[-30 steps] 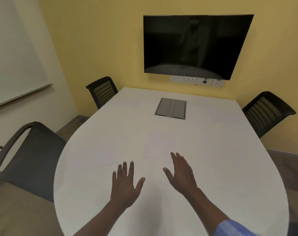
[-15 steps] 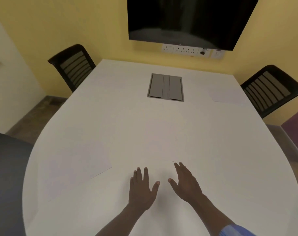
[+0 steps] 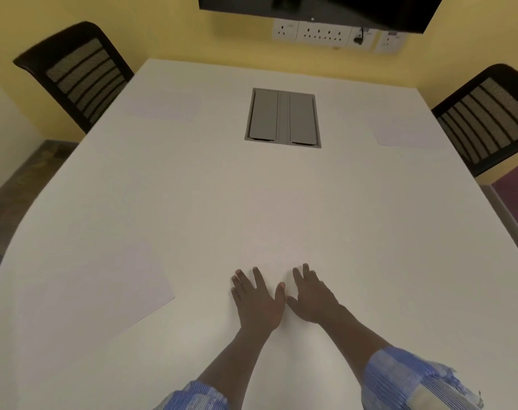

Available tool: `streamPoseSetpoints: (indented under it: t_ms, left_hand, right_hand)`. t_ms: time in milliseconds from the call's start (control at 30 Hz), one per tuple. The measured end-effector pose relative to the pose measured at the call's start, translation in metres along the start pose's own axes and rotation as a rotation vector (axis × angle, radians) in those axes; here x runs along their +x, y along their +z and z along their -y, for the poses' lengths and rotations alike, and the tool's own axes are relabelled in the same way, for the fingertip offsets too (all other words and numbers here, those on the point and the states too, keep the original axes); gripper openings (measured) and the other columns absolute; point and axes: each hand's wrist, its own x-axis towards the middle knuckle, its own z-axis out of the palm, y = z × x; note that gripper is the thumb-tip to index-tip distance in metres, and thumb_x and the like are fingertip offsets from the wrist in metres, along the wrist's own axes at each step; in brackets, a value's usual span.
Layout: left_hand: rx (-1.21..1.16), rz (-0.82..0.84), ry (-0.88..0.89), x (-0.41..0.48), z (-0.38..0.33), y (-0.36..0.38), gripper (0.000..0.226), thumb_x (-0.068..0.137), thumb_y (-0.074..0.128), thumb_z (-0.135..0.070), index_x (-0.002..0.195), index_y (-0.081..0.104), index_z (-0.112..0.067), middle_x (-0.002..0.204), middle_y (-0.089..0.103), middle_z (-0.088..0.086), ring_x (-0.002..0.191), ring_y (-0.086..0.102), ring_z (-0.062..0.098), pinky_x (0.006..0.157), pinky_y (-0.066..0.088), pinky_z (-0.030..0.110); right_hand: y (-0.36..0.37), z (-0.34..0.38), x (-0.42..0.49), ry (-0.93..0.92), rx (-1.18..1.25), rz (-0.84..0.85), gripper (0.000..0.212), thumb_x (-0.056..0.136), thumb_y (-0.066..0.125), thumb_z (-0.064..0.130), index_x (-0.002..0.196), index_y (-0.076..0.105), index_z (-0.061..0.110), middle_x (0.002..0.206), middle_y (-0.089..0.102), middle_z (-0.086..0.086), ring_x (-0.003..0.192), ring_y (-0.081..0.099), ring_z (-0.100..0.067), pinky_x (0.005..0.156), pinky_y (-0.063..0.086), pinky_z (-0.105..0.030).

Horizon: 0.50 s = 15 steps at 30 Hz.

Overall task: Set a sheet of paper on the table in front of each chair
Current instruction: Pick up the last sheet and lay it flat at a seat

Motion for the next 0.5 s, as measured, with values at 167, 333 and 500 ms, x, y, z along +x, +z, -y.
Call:
streamPoseSetpoints:
  t_ms: [167, 333, 500]
  left_hand:
    - [0.043, -0.002, -0.024, 0.015, -0.01, 0.007, 0.087, 0.099, 0.028, -0.064, 0.161, -0.001, -0.009, 0.163, 0.0, 0.037, 0.154, -0.001, 0.045, 0.126, 0.004, 0.051]
    - [0.017, 0.007, -0.05, 0.021, -0.02, 0.008, 0.092, 0.098, 0.031, -0.064, 0.16, -0.008, -0.008, 0.161, 0.004, 0.039, 0.154, 0.002, 0.046, 0.125, 0.005, 0.052]
    - [-0.268, 0.0, 0.0, 0.029, -0.033, 0.002, 0.1, 0.094, 0.045, -0.065, 0.161, -0.009, -0.013, 0.165, 0.019, 0.023, 0.155, 0.011, 0.036, 0.127, 0.01, 0.046]
  right_hand:
    - [0.011, -0.006, 0.01, -0.003, 0.018, 0.06, 0.086, 0.098, 0.044, 0.055, 0.161, -0.002, 0.017, 0.169, -0.005, -0.016, 0.156, 0.006, -0.034, 0.123, 0.015, -0.044]
    - [0.01, -0.01, 0.013, -0.033, 0.01, 0.041, 0.088, 0.097, 0.044, 0.056, 0.161, 0.0, 0.013, 0.169, 0.003, -0.017, 0.154, 0.014, -0.031, 0.123, 0.018, -0.045]
    - [0.005, -0.012, 0.014, -0.057, 0.017, 0.036, 0.091, 0.096, 0.048, 0.054, 0.161, -0.001, 0.014, 0.169, 0.008, -0.015, 0.154, 0.018, -0.029, 0.123, 0.019, -0.045]
